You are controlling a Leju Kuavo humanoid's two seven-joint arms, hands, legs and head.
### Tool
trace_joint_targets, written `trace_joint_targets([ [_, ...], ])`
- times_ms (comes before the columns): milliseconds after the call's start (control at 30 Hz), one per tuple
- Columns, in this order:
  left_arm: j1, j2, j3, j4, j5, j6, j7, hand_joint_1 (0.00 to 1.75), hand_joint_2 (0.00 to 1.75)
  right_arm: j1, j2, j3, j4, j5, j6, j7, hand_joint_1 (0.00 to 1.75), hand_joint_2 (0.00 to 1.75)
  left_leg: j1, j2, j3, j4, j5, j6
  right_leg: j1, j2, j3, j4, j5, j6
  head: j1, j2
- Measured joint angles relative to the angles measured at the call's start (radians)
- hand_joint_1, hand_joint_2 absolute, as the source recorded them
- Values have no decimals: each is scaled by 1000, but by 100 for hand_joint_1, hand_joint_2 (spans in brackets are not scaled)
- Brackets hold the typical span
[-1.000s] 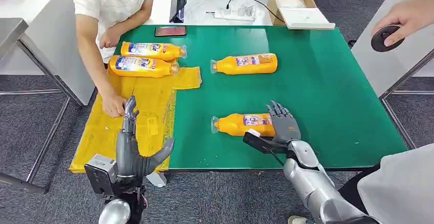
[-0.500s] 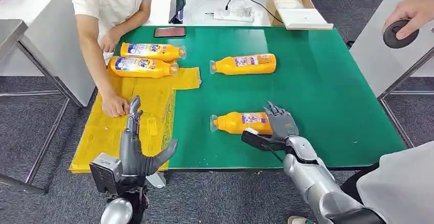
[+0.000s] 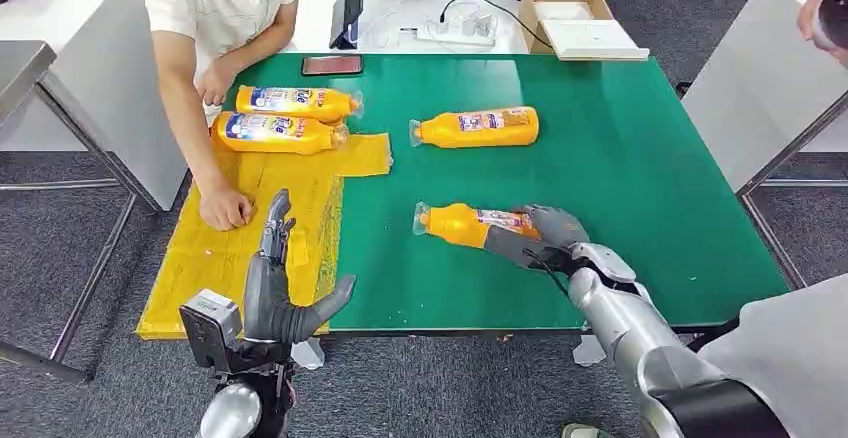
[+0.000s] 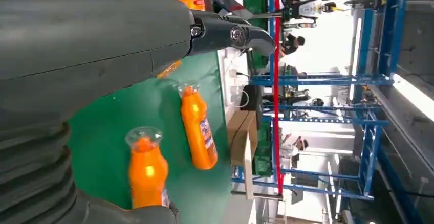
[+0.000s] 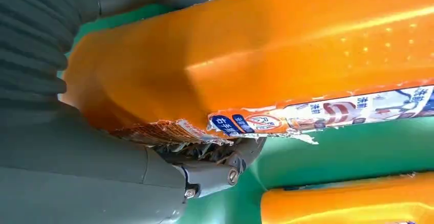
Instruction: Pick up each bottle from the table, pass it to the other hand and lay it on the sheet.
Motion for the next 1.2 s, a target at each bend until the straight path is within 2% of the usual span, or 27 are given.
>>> trace_joint_targets([
  [133,0,3,0,0,2,0,2,0,175,1,-1,-4,-1,-20,2,-16,175,175,0,0,0,0,0,0,0,0,0,0,0,0,0,0],
  [300,1,4,0,0,1,14,1,0,175,16,2,-7,-21,-110,-6,-94,175,175,1,0,0,0,0,0,1,0,1,0,1,-2,0,0],
  [400,7,4,2,0,-20,64,-6,0,175,72,19,-12,-91,-252,-14,-191,175,175,1,0,-1,0,0,0,1,0,0,0,1,-2,0,0],
  [467,20,3,8,0,9,81,6,0,175,149,46,-13,-207,-333,-67,-224,175,175,2,-1,-3,0,0,0,2,0,-2,1,1,-2,0,0],
  [633,62,-16,19,15,212,32,39,0,175,350,117,23,-557,-415,-290,-266,175,175,3,-3,-14,0,1,-1,2,-1,-13,2,1,-3,0,0],
  [800,78,-19,-1,24,237,-22,20,0,175,445,156,101,-762,-436,-386,-293,175,175,3,-3,-18,0,1,-1,2,-1,-16,2,1,-3,0,0],
  [933,87,-12,-31,16,234,-93,11,0,175,463,171,143,-791,-452,-383,-299,175,175,2,-2,-18,0,1,-1,1,-1,-16,1,1,-3,0,0],
  [1033,92,-9,-49,-3,241,-153,-14,0,175,461,186,174,-783,-463,-335,-292,175,175,2,-2,-18,0,1,-1,1,-1,-16,2,1,-3,0,0],
  [1200,100,-6,-67,-39,199,-172,-62,0,175,456,222,240,-733,-467,-270,-283,175,175,3,-2,-18,0,1,-1,2,-1,-16,2,1,-3,0,0],
])
